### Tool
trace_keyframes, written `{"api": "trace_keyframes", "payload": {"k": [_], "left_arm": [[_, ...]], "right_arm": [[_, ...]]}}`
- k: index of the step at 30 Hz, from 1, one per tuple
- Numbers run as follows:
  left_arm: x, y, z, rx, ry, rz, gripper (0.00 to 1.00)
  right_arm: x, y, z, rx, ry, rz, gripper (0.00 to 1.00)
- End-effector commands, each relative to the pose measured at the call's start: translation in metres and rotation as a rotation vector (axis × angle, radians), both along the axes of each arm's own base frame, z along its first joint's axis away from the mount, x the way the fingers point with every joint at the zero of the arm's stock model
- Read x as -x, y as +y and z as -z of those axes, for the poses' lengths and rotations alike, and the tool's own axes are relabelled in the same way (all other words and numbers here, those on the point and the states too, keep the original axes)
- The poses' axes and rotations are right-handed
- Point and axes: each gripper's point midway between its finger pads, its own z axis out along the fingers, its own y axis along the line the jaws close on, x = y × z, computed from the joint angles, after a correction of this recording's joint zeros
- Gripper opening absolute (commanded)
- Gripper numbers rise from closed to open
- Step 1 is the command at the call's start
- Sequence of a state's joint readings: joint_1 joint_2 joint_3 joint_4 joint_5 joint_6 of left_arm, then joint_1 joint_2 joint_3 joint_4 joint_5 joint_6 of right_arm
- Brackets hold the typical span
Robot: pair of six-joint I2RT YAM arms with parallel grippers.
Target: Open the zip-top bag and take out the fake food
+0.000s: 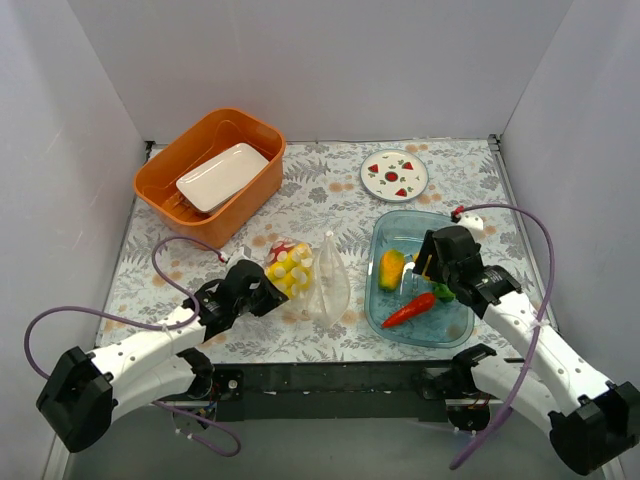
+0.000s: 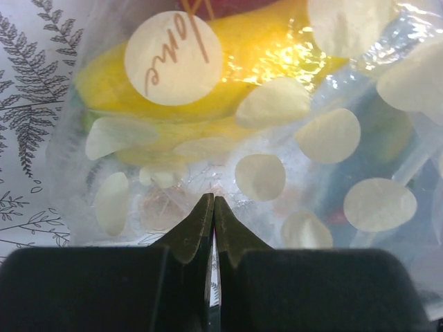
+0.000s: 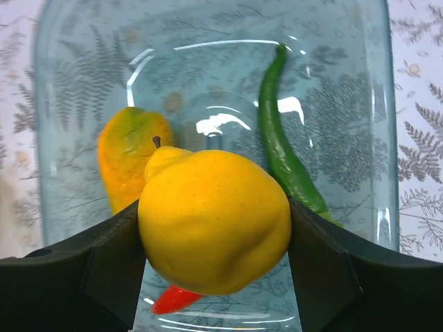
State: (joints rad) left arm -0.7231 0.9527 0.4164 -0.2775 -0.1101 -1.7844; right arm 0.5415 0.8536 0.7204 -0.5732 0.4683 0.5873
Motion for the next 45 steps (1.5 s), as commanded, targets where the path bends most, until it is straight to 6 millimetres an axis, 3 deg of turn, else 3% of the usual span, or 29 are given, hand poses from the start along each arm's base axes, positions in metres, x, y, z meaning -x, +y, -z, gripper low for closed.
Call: {"api": "trace_keyframes", "payload": {"k": [1, 4, 5, 9, 12, 13, 14, 17, 18, 19, 21, 24, 25, 27, 28, 30, 34, 35, 37, 45], "left_arm": [[-0.001, -0.011, -0.027, 0.047, -0.06, 0.068, 0.0], [0.001, -0.011, -0.037, 0.061, -0.082, 0.086, 0.0], [0.001, -0.012, -0.04, 0.065, -0.086, 0.091, 0.0], [-0.002, -0.01, -0.064, 0.056, -0.127, 0.099, 0.02], [-0.014, -0.006, -0.089, 0.012, -0.199, 0.083, 0.16], [-0.02, -0.002, -0.091, -0.027, -0.208, 0.068, 0.29], [-0.03, -0.002, -0.112, -0.043, -0.256, 0.064, 0.33], [-0.046, -0.002, -0.12, -0.105, -0.272, 0.053, 0.4], [-0.051, -0.006, -0.131, -0.105, -0.294, 0.058, 0.41], [-0.056, -0.008, -0.128, -0.121, -0.287, 0.063, 0.41], [-0.066, -0.008, -0.133, -0.133, -0.304, 0.049, 0.42], [-0.087, 0.001, -0.122, -0.172, -0.282, 0.013, 0.41], [-0.089, -0.001, -0.121, -0.158, -0.273, 0.032, 0.4], [-0.105, 0.007, -0.11, -0.168, -0.244, 0.008, 0.35], [-0.111, 0.008, -0.111, -0.163, -0.241, 0.011, 0.34], [-0.119, 0.005, -0.103, -0.176, -0.223, 0.013, 0.29], [-0.125, 0.004, -0.083, -0.197, -0.185, 0.012, 0.25], [-0.126, 0.005, -0.077, -0.204, -0.178, 0.008, 0.24], [-0.124, 0.004, -0.066, -0.205, -0.154, 0.015, 0.18], [-0.08, 0.005, -0.026, -0.139, -0.061, 0.075, 0.05]], "right_arm": [[-0.02, -0.006, 0.019, -0.057, 0.019, 0.021, 0.28], [-0.031, -0.01, 0.029, -0.08, 0.036, 0.04, 0.46], [-0.035, -0.009, 0.031, -0.096, 0.035, 0.039, 0.58], [-0.036, -0.012, 0.034, -0.084, 0.057, 0.038, 0.8], [-0.037, -0.012, 0.027, -0.078, 0.039, 0.02, 0.9], [-0.037, -0.013, 0.023, -0.073, 0.03, 0.014, 0.92], [-0.036, -0.013, 0.022, -0.07, 0.03, 0.011, 0.96], [-0.034, -0.011, 0.016, -0.074, 0.031, -0.012, 0.98], [-0.035, -0.009, 0.013, -0.079, 0.024, -0.02, 0.98], [-0.034, -0.009, 0.008, -0.084, 0.013, -0.02, 0.98], [-0.032, 0.003, -0.001, -0.131, -0.002, -0.072, 0.93], [-0.029, 0.035, -0.022, -0.202, -0.035, -0.151, 0.78], [-0.025, 0.056, -0.032, -0.192, -0.05, -0.201, 0.75], [-0.019, 0.083, -0.042, -0.216, -0.059, -0.245, 0.72], [-0.011, 0.107, -0.046, -0.21, -0.061, -0.301, 0.7], [-0.005, 0.131, -0.051, -0.239, -0.065, -0.334, 0.68], [0.006, 0.185, -0.033, -0.305, -0.008, -0.455, 0.6], [0.003, 0.197, -0.037, -0.337, -0.027, -0.47, 0.6], [0.004, 0.215, -0.019, -0.358, 0.027, -0.5, 0.59], [-0.011, 0.263, 0.01, -0.448, 0.095, -0.524, 0.57]]}}
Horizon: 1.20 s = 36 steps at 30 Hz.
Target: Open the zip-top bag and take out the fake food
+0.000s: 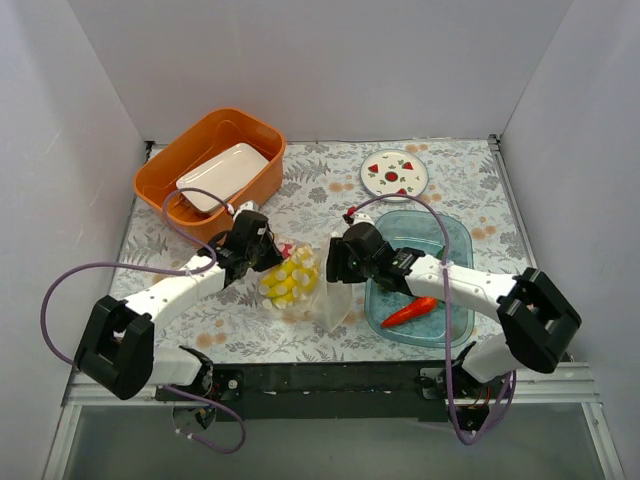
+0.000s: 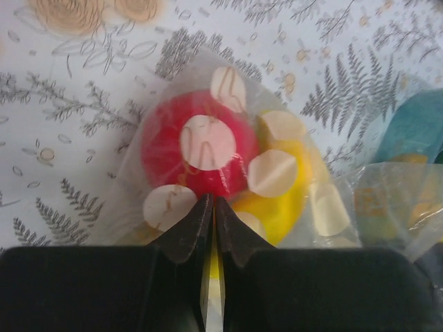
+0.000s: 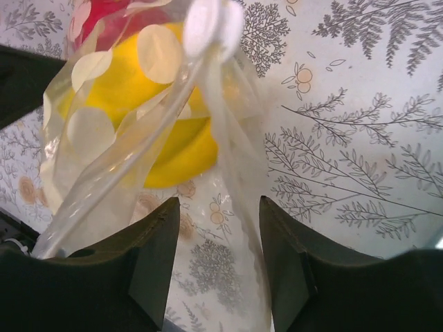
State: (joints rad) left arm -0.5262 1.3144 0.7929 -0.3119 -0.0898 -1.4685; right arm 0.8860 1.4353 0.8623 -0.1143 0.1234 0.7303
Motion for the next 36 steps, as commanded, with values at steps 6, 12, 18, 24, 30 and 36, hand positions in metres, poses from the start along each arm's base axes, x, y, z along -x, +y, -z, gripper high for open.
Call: {"api": "trace_keyframes", "payload": {"k": [6, 12, 18, 24, 30, 36], "left_arm": [[0.051, 0.003, 0.024, 0.095, 0.059, 0.066, 0.02], [0.064, 0.003, 0.026, 0.124, 0.061, 0.089, 0.02], [0.067, 0.003, 0.03, 0.132, 0.062, 0.09, 0.01], [0.063, -0.003, 0.022, 0.142, 0.052, 0.113, 0.0], [0.063, -0.008, 0.023, 0.152, 0.057, 0.135, 0.0], [0.058, -0.012, 0.016, 0.152, 0.045, 0.159, 0.0]], "right_arm": [[-0.022, 0.059, -0.031, -0.257, -0.029, -0.006, 0.68], [-0.022, 0.069, -0.03, -0.211, -0.041, -0.026, 0.78], [-0.017, 0.057, -0.017, -0.106, -0.033, -0.019, 0.83], [-0.007, 0.052, -0.01, -0.096, -0.016, -0.047, 0.89], [-0.008, 0.067, -0.021, -0.083, -0.035, -0.074, 0.91], [-0.012, 0.076, -0.021, -0.062, -0.028, -0.08, 0.91]]}}
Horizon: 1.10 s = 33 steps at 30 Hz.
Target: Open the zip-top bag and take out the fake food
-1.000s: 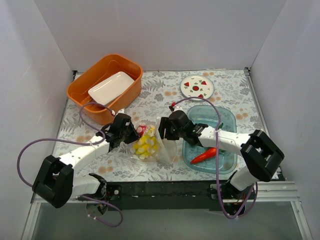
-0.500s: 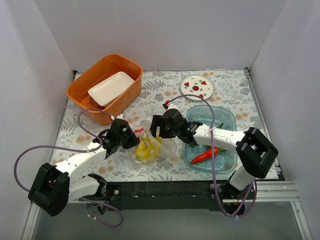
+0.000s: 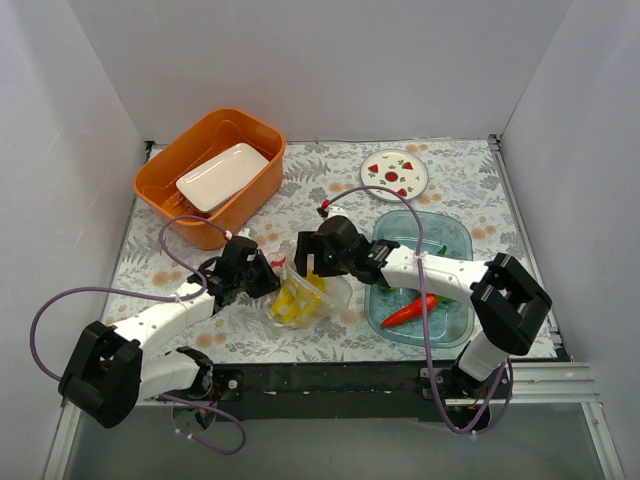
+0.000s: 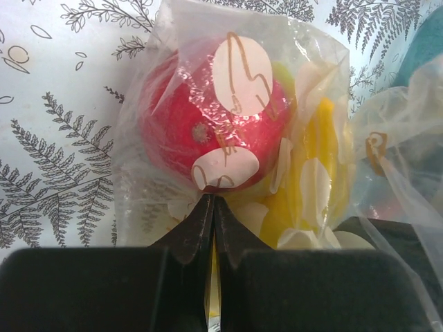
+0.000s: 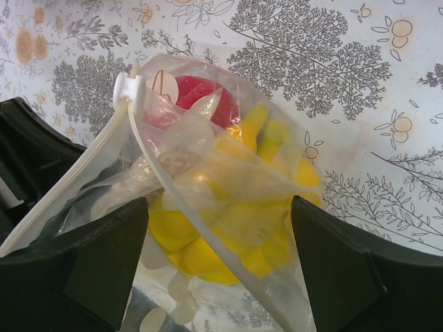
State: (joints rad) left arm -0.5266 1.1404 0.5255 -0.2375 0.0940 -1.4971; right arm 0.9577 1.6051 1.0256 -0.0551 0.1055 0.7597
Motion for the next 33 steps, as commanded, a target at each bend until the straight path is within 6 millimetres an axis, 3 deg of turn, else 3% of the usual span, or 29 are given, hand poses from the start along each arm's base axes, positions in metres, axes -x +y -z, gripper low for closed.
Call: {"api": "trace_keyframes", "payload": {"k": [1, 8, 18, 24, 29, 33], "left_arm": [[-0.009, -0.013, -0.021, 0.036, -0.051, 0.048, 0.0], [-0.015, -0.021, -0.036, 0.062, -0.096, 0.084, 0.0], [-0.02, -0.034, -0.042, 0.097, -0.12, 0.137, 0.0], [-0.03, 0.006, -0.003, -0.106, -0.029, -0.059, 0.0], [-0.024, 0.011, 0.016, -0.118, 0.026, -0.096, 0.0], [-0.017, 0.018, 0.025, -0.129, 0.04, -0.115, 0.0]], "right_arm": [[-0.008, 0.014, -0.009, 0.01, -0.023, -0.012, 0.91], [-0.009, 0.009, 0.01, 0.092, -0.004, -0.014, 0.83], [0.007, 0.007, 0.012, 0.117, 0.012, -0.135, 0.77], [0.013, -0.011, 0.004, 0.098, 0.0, -0.152, 0.68], [0.013, -0.033, 0.008, 0.148, 0.009, -0.156, 0.56], [0.015, -0.035, 0.0, 0.141, -0.003, -0.169, 0.5]]}}
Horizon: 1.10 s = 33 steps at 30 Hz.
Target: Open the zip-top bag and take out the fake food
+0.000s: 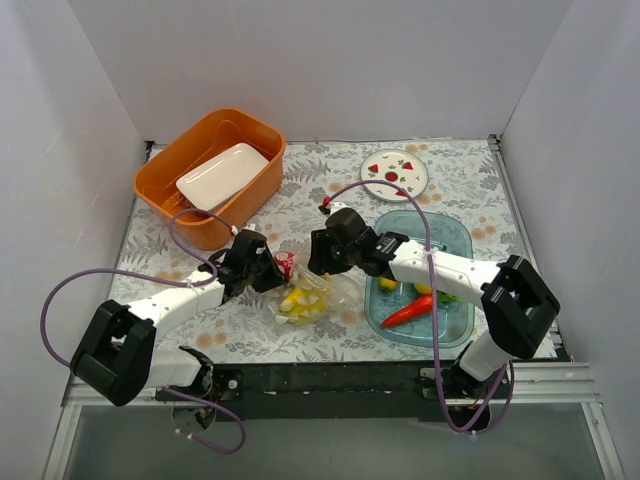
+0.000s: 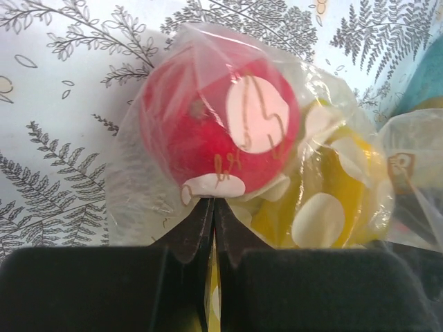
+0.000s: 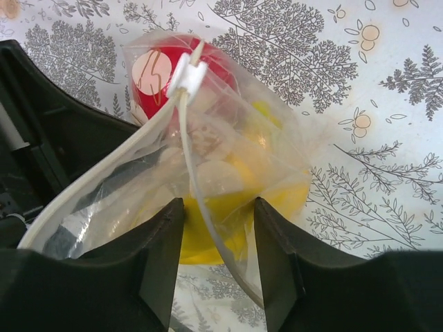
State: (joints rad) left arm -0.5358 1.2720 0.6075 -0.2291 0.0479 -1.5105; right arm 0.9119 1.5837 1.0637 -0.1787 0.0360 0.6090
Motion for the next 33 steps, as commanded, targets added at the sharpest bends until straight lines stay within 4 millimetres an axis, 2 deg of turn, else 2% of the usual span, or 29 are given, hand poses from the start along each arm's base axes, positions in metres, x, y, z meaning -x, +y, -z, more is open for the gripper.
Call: {"api": "trace_keyframes", "payload": {"k": [1, 5, 7, 9, 12, 18, 22, 28, 33], "left_arm": [[0.004, 0.025, 0.02, -0.089, 0.016, -0.084, 0.0], [0.007, 0.024, 0.018, -0.077, 0.014, -0.071, 0.0], [0.006, 0.023, 0.016, -0.071, 0.005, -0.071, 0.0], [0.005, 0.022, 0.012, -0.065, -0.007, -0.069, 0.0], [0.004, 0.019, 0.009, -0.056, -0.011, -0.053, 0.0], [0.001, 0.013, -0.003, -0.018, -0.035, -0.043, 0.0], [0.007, -0.001, -0.018, 0.073, -0.043, -0.007, 0.0], [0.019, -0.012, -0.031, 0.145, -0.063, 0.054, 0.0], [0.031, -0.022, -0.031, 0.181, -0.05, 0.118, 0.0]], "right_arm": [[0.016, -0.015, 0.0, 0.047, 0.009, -0.066, 0.5], [0.025, -0.008, 0.001, 0.046, 0.05, -0.127, 0.52], [0.024, -0.004, -0.002, 0.054, 0.053, -0.142, 0.61], [0.027, -0.005, 0.004, 0.09, 0.084, -0.142, 0.68], [0.028, 0.0, -0.003, 0.082, 0.105, -0.12, 0.7], [0.031, 0.001, -0.016, 0.086, 0.19, -0.046, 0.66], [0.034, 0.001, -0.024, 0.055, 0.226, -0.004, 0.66], [0.05, 0.003, -0.011, 0.048, 0.362, 0.039, 0.66], [0.042, 0.007, -0.013, 0.015, 0.386, 0.147, 0.68]]}}
